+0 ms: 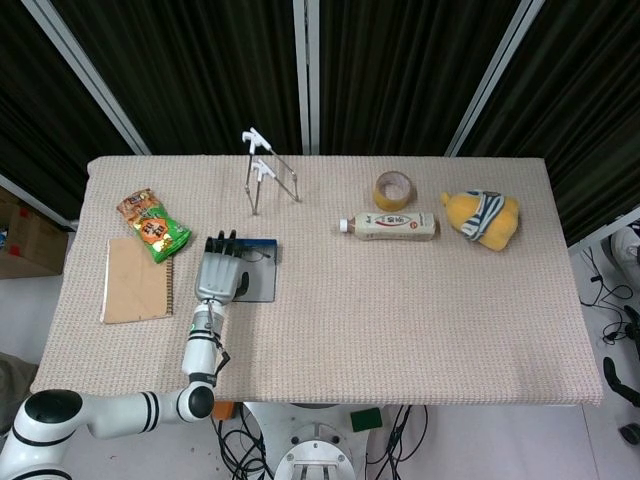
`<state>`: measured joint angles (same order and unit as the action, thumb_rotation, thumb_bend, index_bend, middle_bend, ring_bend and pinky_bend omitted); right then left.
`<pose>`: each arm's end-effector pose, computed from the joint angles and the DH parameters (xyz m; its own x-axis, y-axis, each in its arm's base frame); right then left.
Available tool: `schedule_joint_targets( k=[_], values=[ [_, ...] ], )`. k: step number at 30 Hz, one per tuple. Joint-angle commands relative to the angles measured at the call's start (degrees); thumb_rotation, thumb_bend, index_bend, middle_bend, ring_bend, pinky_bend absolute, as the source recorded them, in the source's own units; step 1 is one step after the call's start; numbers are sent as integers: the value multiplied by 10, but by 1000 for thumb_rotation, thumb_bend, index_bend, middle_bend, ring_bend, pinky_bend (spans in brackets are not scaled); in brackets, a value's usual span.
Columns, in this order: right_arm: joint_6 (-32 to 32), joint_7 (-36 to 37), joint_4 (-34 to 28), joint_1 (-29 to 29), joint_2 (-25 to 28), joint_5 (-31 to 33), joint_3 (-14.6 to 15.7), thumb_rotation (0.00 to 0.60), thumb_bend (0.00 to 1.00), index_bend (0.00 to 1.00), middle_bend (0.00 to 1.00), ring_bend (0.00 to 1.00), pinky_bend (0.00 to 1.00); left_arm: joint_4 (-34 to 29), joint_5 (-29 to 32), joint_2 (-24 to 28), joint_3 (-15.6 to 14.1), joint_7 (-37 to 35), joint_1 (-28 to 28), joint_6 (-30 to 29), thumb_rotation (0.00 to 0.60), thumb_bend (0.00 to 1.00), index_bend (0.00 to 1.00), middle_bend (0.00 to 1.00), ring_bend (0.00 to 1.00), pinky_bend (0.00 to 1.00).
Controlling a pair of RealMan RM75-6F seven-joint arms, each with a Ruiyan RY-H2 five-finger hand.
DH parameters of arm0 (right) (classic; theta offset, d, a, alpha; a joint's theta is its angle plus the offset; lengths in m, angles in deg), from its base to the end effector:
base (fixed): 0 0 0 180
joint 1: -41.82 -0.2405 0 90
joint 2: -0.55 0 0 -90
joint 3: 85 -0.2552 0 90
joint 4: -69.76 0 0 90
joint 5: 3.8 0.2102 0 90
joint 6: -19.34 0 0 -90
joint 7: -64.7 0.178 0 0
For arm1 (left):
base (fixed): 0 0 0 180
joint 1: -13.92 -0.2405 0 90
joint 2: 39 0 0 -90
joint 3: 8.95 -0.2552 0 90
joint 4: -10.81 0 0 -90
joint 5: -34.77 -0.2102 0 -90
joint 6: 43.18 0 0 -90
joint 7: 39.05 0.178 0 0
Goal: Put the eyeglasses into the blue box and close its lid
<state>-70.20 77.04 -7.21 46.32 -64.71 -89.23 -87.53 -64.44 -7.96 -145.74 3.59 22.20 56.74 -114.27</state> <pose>-0.3827 -0.1567 0.1960 0.4317 0.0195 0.9018 -0.8930 0.1505 0.4242 -0.1601 0.3678 -0.0761 0.7583 0.2010 0.6201 0.6463 -0.1075 -0.7555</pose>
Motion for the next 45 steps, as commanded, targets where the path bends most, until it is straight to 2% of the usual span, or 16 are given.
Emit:
schedule_joint_targets(
  k=[1, 7, 14, 20, 23, 26, 33, 37, 42, 45],
  values=[
    [1, 0, 0, 0, 0, 0, 0, 600, 456, 0, 0, 0, 0, 11, -3, -6, 2, -4, 3, -1, 251, 456, 280, 0, 0, 127],
    [2, 1, 1, 0, 0, 1, 0, 600, 458, 0, 0, 0, 0, 37, -4, -18, 3, -5, 7, 0, 251, 455, 224, 0, 0, 127],
    [1, 3, 1, 0, 0, 1, 0, 600, 460, 0, 0, 0, 0, 51, 0, -23, 6, 1, 8, -1, 264, 455, 216, 0, 0, 127],
    [0, 1, -1, 0, 1, -1, 0, 600, 460, 0, 0, 0, 0, 23, -8, -13, 2, -7, -2, -13, 277, 455, 204, 0, 0, 127],
    [0, -1, -3, -1, 2, -3, 0, 600, 460, 0, 0, 0, 0, -25, -17, 7, -11, -9, -16, -27, 283, 442, 212, 0, 0, 127],
    [1, -4, -4, -1, 2, -3, 0, 600, 460, 0, 0, 0, 0, -80, -45, 36, -34, -21, -35, -46, 283, 386, 223, 0, 0, 128],
    [0, -10, -9, -2, 1, -6, 1, 600, 460, 0, 0, 0, 0, -134, -109, 72, -91, -45, -68, -70, 312, 350, 236, 0, 0, 127],
    [-1, -15, -13, -3, 1, -9, 2, 600, 460, 0, 0, 0, 0, -135, -109, 76, -102, -54, -75, -53, 328, 350, 245, 0, 0, 128],
    [-3, -19, -16, -2, 3, -7, 1, 600, 461, 0, 0, 0, 0, -104, -104, 62, -98, -71, -80, -37, 307, 335, 244, 0, 0, 122],
    [-4, -18, -16, -1, 3, -6, 1, 600, 460, 0, 0, 0, 0, -86, -102, 55, -96, -74, -80, -25, 336, 334, 240, 0, 0, 122]
  ],
)
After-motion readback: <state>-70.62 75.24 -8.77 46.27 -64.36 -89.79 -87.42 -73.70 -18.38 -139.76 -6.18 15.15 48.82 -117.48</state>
